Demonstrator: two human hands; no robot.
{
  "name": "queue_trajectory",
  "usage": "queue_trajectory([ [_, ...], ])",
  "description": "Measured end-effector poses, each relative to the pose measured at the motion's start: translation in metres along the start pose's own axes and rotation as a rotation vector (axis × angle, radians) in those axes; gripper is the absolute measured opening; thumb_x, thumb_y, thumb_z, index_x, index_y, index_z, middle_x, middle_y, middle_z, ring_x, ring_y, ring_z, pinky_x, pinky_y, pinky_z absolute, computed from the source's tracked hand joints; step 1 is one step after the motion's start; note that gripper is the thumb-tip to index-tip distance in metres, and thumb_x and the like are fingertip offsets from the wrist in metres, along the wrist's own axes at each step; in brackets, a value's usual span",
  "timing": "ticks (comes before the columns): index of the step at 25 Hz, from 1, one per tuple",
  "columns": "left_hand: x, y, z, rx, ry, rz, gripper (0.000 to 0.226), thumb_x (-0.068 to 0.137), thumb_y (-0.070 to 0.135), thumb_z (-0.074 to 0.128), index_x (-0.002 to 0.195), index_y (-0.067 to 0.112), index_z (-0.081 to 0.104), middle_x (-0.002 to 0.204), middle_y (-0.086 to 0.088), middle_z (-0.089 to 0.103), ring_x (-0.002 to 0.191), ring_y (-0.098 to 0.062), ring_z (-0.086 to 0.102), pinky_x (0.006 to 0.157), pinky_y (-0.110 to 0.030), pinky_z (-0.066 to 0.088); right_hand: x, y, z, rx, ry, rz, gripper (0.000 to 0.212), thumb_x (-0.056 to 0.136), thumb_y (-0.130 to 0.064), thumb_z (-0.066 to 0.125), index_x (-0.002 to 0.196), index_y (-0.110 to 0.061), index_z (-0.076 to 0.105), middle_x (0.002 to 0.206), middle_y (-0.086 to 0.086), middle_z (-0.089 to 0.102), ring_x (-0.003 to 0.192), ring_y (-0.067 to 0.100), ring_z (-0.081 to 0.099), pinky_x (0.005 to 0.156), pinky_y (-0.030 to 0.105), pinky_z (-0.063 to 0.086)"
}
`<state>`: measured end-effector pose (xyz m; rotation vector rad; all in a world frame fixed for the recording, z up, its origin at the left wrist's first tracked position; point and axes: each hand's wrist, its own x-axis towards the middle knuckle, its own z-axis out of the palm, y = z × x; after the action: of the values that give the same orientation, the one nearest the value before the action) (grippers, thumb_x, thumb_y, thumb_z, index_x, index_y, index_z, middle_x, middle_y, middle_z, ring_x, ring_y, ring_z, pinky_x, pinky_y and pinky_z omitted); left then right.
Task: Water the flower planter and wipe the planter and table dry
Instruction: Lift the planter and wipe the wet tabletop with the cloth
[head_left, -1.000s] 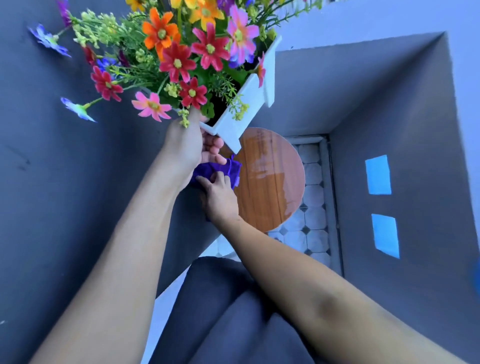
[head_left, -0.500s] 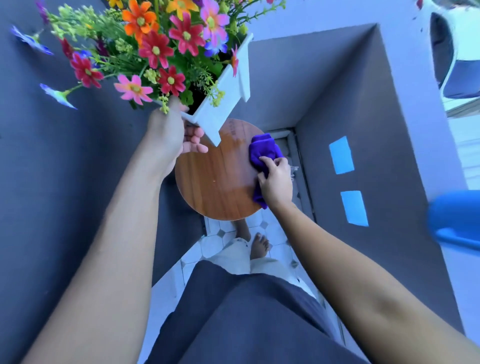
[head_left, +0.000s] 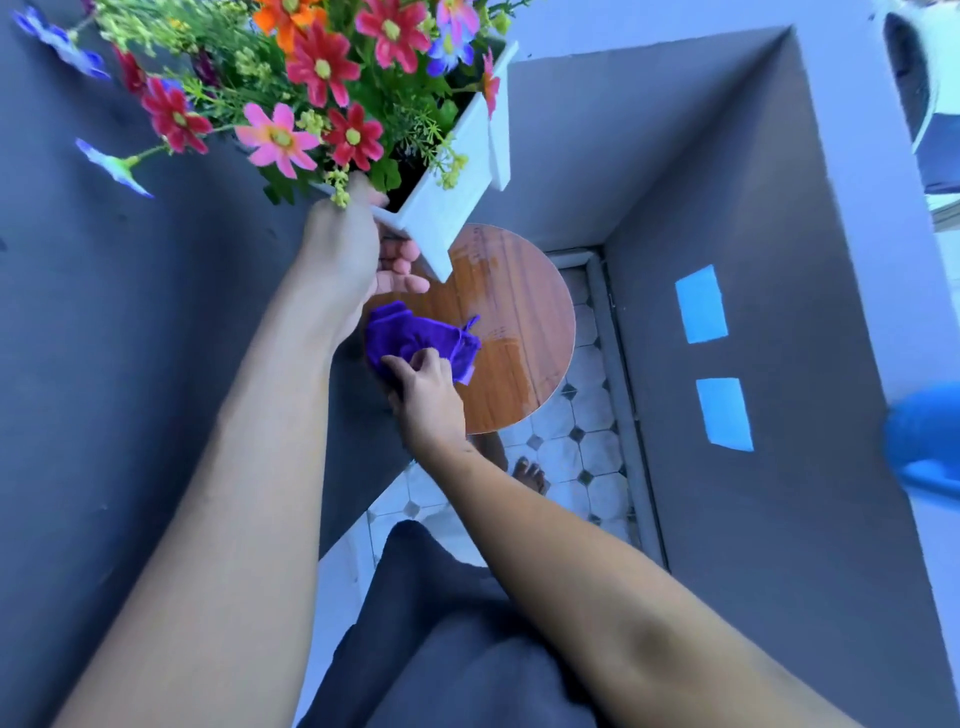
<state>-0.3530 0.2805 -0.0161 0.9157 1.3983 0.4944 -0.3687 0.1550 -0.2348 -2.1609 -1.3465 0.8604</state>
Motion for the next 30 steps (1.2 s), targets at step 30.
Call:
queue_trajectory([
  [30,0.004,0.004,-0.009,0.018,0.054,-0.004,0.039,0.098,0.021,0.032,0.061,0.012,0.043,0.061,-0.013,0.051,0.05,-0.02,0.045,0.05,-0.033,0.054,-0.024,0.063,-0.009,-0.28,-0.035,-0.365,0.051,0.084,-0.019,0.07,0.134,-0.032,0.065,0.11,0.002,0.063,0.099,0.032,0.055,0.077,0.045,0.046],
])
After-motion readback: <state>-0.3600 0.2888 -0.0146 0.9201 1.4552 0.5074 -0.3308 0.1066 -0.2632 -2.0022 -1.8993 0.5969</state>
